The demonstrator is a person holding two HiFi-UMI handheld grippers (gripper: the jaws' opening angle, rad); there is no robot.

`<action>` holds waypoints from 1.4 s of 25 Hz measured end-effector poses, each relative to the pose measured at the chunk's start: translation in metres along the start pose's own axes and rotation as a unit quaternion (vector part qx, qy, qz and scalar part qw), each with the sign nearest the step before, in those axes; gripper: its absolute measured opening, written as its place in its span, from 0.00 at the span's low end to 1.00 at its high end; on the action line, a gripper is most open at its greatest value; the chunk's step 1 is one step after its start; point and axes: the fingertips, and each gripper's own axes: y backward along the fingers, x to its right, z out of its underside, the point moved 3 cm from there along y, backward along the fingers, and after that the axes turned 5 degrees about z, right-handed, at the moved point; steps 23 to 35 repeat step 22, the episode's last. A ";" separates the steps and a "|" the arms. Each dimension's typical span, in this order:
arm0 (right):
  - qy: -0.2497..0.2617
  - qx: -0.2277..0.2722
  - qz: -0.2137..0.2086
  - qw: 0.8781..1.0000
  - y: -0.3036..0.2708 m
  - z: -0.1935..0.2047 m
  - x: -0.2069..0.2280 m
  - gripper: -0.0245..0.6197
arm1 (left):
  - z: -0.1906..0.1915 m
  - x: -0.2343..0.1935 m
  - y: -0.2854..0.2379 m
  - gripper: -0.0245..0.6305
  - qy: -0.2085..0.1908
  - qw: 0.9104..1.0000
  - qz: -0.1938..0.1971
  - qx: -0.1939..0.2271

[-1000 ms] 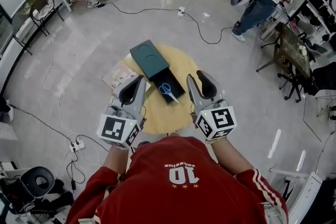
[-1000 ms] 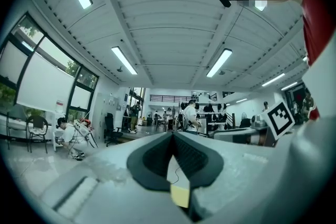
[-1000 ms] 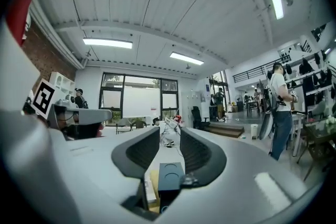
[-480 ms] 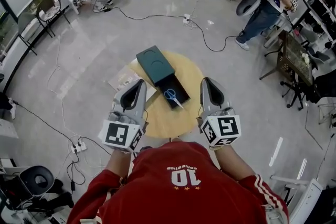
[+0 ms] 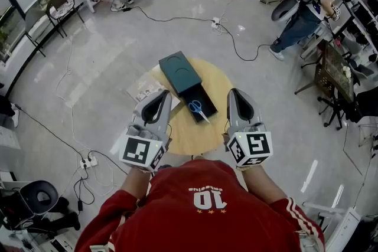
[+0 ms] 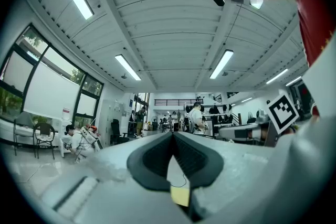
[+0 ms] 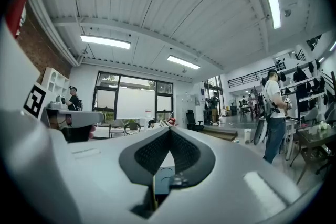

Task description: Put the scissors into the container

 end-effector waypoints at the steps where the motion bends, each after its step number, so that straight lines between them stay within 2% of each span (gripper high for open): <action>1: -0.002 0.000 -0.002 1.000 0.000 0.000 -0.001 0.02 | 0.000 0.000 0.001 0.04 0.000 1.000 0.000 0.000; 35: -0.012 0.004 -0.016 1.000 0.002 -0.001 -0.004 0.02 | 0.002 0.009 -0.007 0.04 -0.001 1.000 0.010 -0.004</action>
